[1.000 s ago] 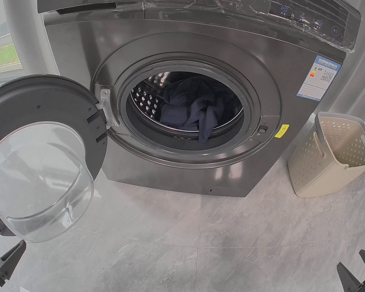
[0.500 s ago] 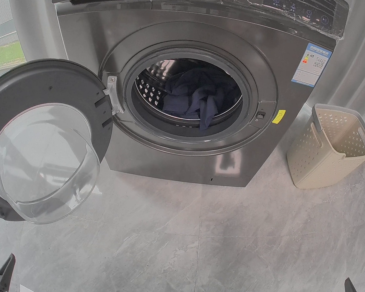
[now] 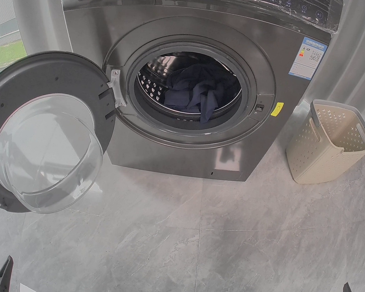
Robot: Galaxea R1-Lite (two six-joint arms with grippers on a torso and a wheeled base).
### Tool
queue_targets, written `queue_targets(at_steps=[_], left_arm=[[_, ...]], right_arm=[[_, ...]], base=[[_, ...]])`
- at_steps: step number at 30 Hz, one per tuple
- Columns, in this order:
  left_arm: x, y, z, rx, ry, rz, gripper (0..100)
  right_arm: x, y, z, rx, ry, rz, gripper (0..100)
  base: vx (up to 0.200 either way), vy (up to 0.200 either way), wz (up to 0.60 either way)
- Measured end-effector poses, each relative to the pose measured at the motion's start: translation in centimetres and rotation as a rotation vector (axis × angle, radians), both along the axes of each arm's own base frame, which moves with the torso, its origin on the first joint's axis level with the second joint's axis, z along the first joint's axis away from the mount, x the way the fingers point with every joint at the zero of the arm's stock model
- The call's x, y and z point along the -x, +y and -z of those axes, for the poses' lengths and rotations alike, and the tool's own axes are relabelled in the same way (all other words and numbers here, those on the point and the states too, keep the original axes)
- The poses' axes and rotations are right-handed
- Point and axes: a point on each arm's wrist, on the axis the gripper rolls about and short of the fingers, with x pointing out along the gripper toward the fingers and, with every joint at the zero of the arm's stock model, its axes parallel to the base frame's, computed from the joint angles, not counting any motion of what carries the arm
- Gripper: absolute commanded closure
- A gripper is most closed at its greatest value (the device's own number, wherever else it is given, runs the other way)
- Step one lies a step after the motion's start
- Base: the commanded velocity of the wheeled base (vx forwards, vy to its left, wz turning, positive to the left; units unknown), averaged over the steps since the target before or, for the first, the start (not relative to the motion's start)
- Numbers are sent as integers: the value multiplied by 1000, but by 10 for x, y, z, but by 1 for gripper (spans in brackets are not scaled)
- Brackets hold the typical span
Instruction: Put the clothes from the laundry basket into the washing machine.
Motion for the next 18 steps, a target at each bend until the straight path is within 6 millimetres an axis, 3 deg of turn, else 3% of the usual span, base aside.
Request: queue_targets(at_steps=[18], left_arm=[[0, 0, 0, 1, -5, 10, 0]], right_arm=[[1, 1, 0, 8, -15, -23, 0]], base=[[0, 200, 0]])
